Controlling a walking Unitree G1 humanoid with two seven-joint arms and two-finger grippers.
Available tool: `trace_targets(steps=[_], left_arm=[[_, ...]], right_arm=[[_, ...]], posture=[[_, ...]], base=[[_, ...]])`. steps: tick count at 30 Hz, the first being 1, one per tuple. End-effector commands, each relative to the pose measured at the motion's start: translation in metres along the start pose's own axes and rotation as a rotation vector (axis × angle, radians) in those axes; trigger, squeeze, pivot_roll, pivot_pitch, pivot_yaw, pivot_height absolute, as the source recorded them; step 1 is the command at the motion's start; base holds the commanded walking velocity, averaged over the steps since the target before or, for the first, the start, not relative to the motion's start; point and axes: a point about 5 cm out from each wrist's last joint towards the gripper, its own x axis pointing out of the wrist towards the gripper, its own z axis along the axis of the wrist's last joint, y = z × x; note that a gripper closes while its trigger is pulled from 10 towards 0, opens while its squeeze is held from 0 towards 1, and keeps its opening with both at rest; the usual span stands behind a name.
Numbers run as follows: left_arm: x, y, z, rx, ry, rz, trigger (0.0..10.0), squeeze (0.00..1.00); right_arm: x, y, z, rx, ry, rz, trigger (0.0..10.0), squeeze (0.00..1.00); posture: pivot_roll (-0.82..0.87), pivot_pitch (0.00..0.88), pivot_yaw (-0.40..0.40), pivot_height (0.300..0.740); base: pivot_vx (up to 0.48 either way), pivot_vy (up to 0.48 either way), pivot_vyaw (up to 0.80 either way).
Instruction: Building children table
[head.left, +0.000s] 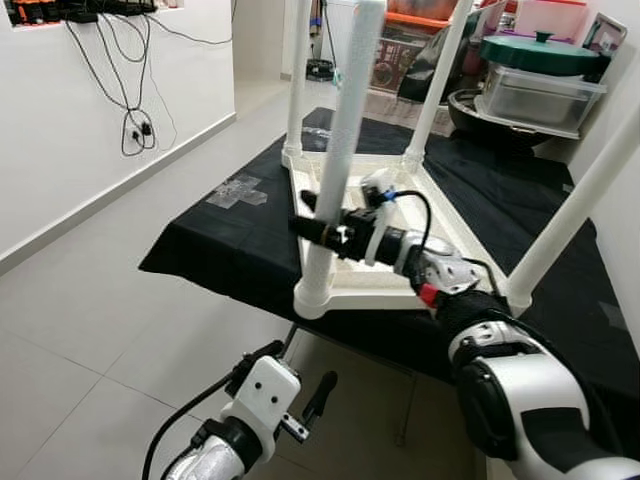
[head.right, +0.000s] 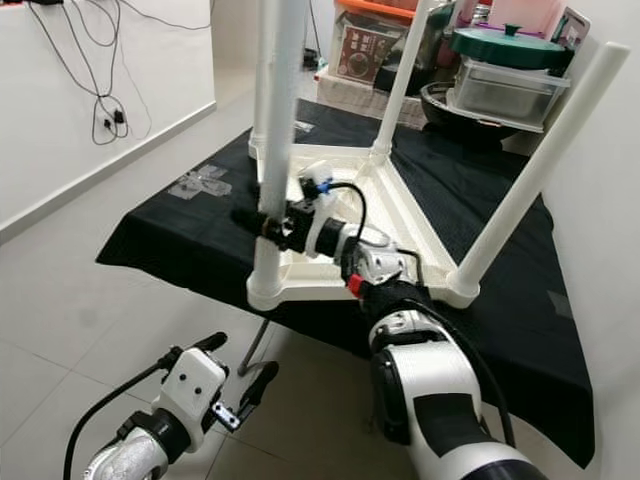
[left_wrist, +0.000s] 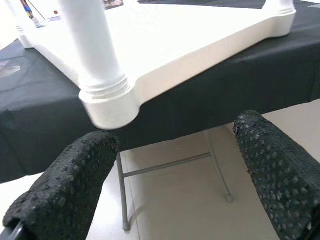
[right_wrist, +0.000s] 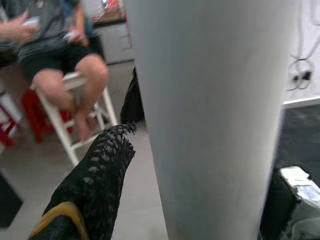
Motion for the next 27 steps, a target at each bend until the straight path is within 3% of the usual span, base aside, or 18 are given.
trace_targets(steps=[1,6,7,10,14,17,18,20,23,25,27], left_arm=[[-0.002,-0.002,-0.005,0.003,0.022,-0.005,10.0,0.0],[-0.002,-0.002,-0.005,0.003,0.023,-0.007,10.0,0.0],[-0.002,-0.002,-0.005,0.003,0.023,-0.006,10.0,0.0],[-0.002,-0.001,-0.005,0.001,0.023,-0.004,10.0,0.0],[-0.002,-0.001,-0.005,0.0,0.023,-0.004,10.0,0.0],[-0.001,-0.001,-0.004,-0.001,0.021,-0.004,10.0,0.0],[-0.001,-0.001,-0.004,-0.001,0.021,-0.004,10.0,0.0],[-0.001,-0.001,-0.004,-0.001,0.021,-0.004,10.0,0.0],[-0.001,-0.001,-0.004,0.0,0.02,-0.006,10.0,0.0],[-0.001,0.0,-0.004,0.001,0.02,-0.008,10.0,0.0],[0.0,0.0,-0.004,0.002,0.02,-0.01,10.0,0.0]], right_arm=[[0.011,0.004,-0.005,-0.023,0.049,-0.015,10.0,0.0],[0.015,0.003,-0.004,-0.018,0.054,-0.061,10.0,0.0],[0.015,0.001,0.001,-0.011,0.003,-0.104,0.0,0.0],[0.014,-0.004,0.006,0.004,-0.07,-0.213,0.0,0.0],[0.013,-0.005,0.006,0.003,-0.071,-0.219,0.0,0.0],[0.004,-0.022,0.007,-0.008,-0.081,-0.555,0.0,0.0],[-0.004,-0.031,0.006,-0.019,-0.065,-0.754,0.0,0.0],[-0.004,-0.031,0.006,-0.019,-0.065,-0.754,0.0,0.0],[-0.027,-0.045,0.0,-0.003,-0.043,-1.195,0.0,0.0],[-0.035,-0.045,-0.004,0.04,-0.055,-1.386,0.0,0.0],[-0.032,-0.042,-0.006,0.058,-0.059,-1.446,0.0,0.0]], posture=[[0.1,0.002,-0.134,0.74],[0.1,0.002,-0.134,0.74],[0.1,0.004,-0.135,0.74],[0.09,0.008,-0.132,0.74],[0.09,0.008,-0.132,0.74],[0.09,0.01,-0.132,0.74],[0.08,0.015,-0.125,0.74],[0.08,0.015,-0.125,0.74],[0.07,0.017,-0.125,0.74],[0.07,0.017,-0.123,0.74],[0.07,0.016,-0.125,0.74]], base=[[0.0,0.0,0.0],[0.0,0.0,0.0],[0.0,0.0,0.0],[0.0,0.0,0.0],[0.0,0.0,0.0],[0.0,0.0,0.0],[0.0,0.0,0.0],[0.0,0.0,0.0],[0.0,0.0,0.0],[0.0,0.0,0.0],[0.0,0.0,0.0]])
